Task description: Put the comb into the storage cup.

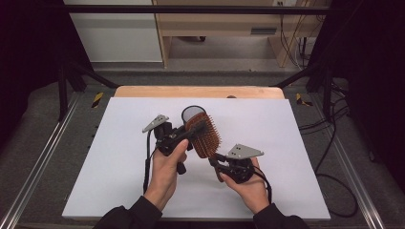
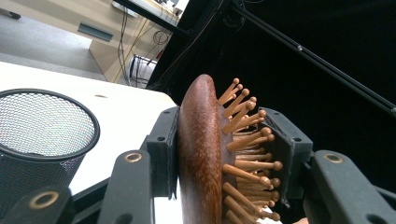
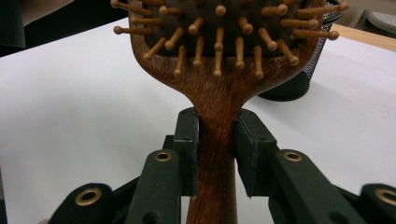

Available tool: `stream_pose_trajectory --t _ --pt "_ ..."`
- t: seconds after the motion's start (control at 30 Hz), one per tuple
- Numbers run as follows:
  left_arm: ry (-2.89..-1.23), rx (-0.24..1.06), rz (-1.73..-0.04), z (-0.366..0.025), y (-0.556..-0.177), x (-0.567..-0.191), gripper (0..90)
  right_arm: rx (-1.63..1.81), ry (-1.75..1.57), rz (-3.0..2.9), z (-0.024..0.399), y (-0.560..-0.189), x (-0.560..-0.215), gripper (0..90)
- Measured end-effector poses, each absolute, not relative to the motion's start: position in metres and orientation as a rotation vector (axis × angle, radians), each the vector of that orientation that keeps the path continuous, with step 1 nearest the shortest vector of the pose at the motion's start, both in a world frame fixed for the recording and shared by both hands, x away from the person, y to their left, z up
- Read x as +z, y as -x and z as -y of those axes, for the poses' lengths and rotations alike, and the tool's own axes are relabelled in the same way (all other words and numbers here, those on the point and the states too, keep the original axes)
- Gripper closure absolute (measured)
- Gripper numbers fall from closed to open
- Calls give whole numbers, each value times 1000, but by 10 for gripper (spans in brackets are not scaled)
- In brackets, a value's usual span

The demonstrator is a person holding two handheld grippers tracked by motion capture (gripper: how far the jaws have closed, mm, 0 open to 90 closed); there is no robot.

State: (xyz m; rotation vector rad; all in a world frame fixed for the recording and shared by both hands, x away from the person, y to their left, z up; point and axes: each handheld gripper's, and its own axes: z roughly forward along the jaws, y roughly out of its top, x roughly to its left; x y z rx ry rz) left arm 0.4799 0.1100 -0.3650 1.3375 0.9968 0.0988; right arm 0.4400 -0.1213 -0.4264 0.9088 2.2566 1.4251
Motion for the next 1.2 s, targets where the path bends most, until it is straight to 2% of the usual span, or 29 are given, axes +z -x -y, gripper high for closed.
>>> stream_pose_trajectory --t 0.43,0.53,0.63,0.83,1.2 --pt "-1303 113 -1017 -120 -488 -363 518 1516 -946 -2191 132 -437 -422 397" --pt "-1297 128 -1015 -125 -488 -358 518 1563 -930 -2114 141 -437 -422 268" --pt "-1289 149 -1007 -130 -487 -353 518 1550 -891 -2058 147 -440 -427 193" --pt "-1275 155 -1011 -139 -490 -349 518 1566 -932 -2042 161 -444 -427 127" --pt "-1251 183 -991 -146 -492 -328 517 1552 -975 -2010 193 -438 -427 76"
